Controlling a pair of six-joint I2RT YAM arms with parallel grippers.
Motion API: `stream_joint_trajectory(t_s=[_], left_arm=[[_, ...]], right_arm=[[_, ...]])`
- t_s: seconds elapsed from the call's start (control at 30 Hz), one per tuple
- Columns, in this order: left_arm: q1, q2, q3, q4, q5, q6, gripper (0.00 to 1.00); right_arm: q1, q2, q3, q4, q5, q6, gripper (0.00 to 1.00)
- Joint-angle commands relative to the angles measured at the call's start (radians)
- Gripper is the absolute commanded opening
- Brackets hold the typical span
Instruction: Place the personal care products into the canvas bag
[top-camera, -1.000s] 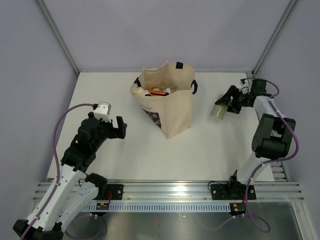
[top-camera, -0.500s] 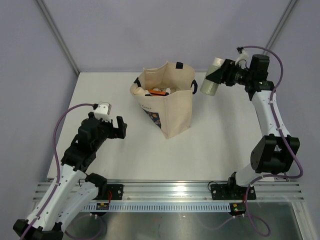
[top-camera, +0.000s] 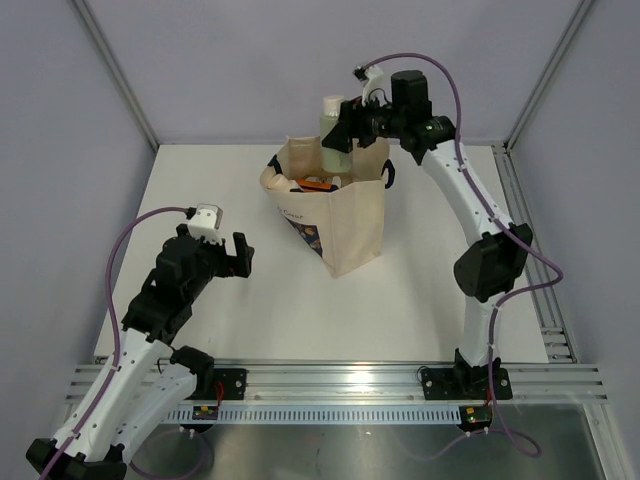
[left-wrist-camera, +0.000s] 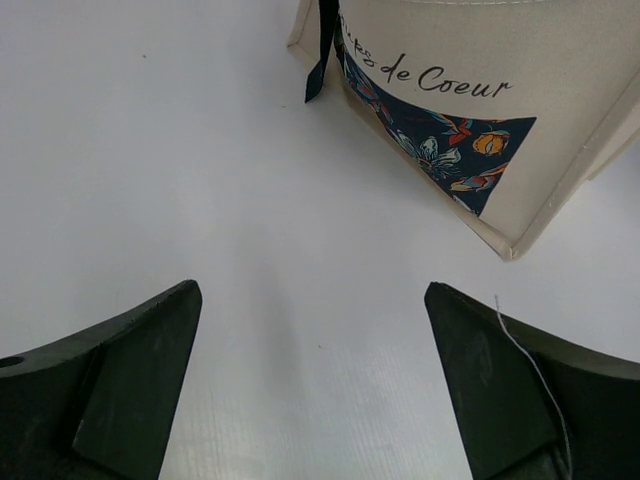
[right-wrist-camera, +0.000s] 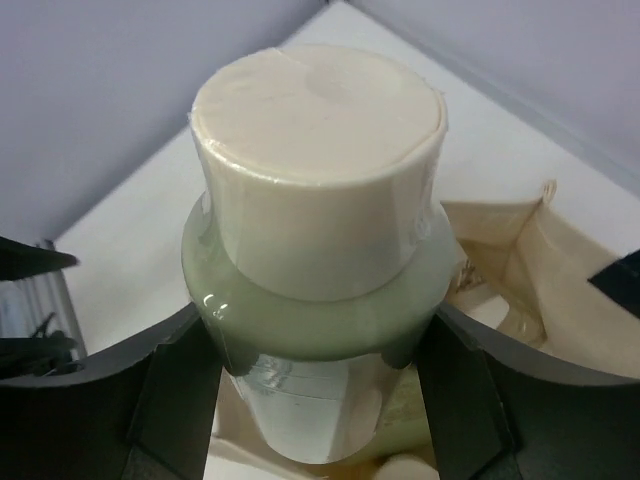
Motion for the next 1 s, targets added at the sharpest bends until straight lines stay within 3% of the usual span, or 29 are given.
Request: stream_joint_trajectory(t_s=[0.0,0.13,0.23,0.27,0.33,0.63,0.7,0.97], left_arm=[[0.002,-0.006,-0.004,0.055,0.005,0.015,0.99],[0.002,-0.004,-0.004,0.058,0.016,0.015,0.99],[0.002,-0.007,-0.004,0.058,0.021,0.015,0.99],[0.002,-0.01,-0.003,0.058,0.021,0.015,0.99],[0.002,-0.015,-0.004,0.058,0.021,0.015,0.99],[0.002,-0.023,-0.006,0.059,0.022,0.015,0.99],[0.002,-0.024,-0.006,0.059,0.025,0.015,0.99],[0.002,-0.026,-0.007,0.059,0.028,0.015,0.99]], right_arm=[[0.022,0.013,0.022,-0.038,0.11,-0.125,0.11],[0.024,0.01,-0.014,-0.093,0.134,-0.22,0.29],[0.027,-0.004,-0.044,-0.141,0.145,-0.306,0.62],[0.027,-0.007,-0.057,-0.15,0.154,-0.324,0.82],[0.027,-0.017,-0.055,-0.185,0.174,-0.345,0.99],[0.021,-0.197,-0.176,-0.155,0.32,-0.348,0.99],[0.011,-0.237,-0.211,-0.139,0.431,-0.305,0.99],[-0.15,-0.641,-0.65,-0.012,0.599,-0.181,1.0]])
